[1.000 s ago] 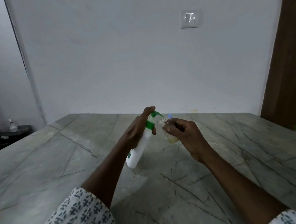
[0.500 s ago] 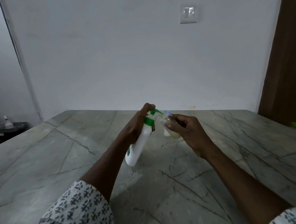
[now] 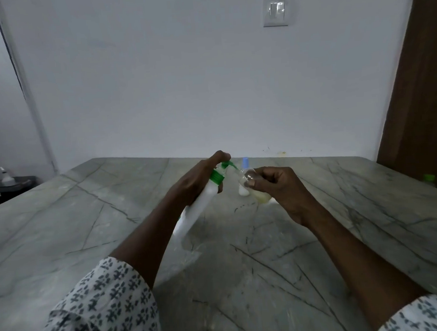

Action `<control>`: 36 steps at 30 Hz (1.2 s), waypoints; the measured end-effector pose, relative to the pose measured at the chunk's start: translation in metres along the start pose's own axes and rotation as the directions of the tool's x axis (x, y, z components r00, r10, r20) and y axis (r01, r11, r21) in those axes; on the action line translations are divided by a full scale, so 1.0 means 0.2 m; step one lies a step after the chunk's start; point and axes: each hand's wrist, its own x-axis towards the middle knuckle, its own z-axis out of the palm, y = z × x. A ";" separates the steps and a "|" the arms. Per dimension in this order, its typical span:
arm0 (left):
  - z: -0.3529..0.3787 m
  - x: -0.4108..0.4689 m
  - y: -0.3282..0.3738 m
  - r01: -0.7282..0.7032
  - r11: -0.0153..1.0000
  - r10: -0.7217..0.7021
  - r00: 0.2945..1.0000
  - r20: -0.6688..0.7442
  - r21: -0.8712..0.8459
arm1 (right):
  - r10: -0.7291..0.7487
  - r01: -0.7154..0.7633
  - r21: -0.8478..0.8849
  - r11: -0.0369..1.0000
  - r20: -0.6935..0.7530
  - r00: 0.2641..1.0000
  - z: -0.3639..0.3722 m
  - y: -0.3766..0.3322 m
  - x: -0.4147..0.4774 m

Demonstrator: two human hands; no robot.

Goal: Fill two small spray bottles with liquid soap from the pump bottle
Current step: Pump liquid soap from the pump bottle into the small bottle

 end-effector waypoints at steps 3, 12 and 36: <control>0.00 0.01 -0.01 0.008 1.000 -0.008 1.000 -0.004 0.020 | 0.025 -0.025 0.005 1.000 0.044 0.999 -0.02 0.03 0.00; 0.01 0.04 -0.03 -0.057 0.996 0.059 0.998 -0.016 0.069 | 0.049 -0.051 0.033 0.998 0.058 0.997 -0.02 0.05 0.01; 0.01 0.08 -0.06 -0.150 0.982 0.155 0.987 -0.040 0.113 | 0.017 -0.020 0.049 0.999 0.073 0.997 -0.01 0.06 0.00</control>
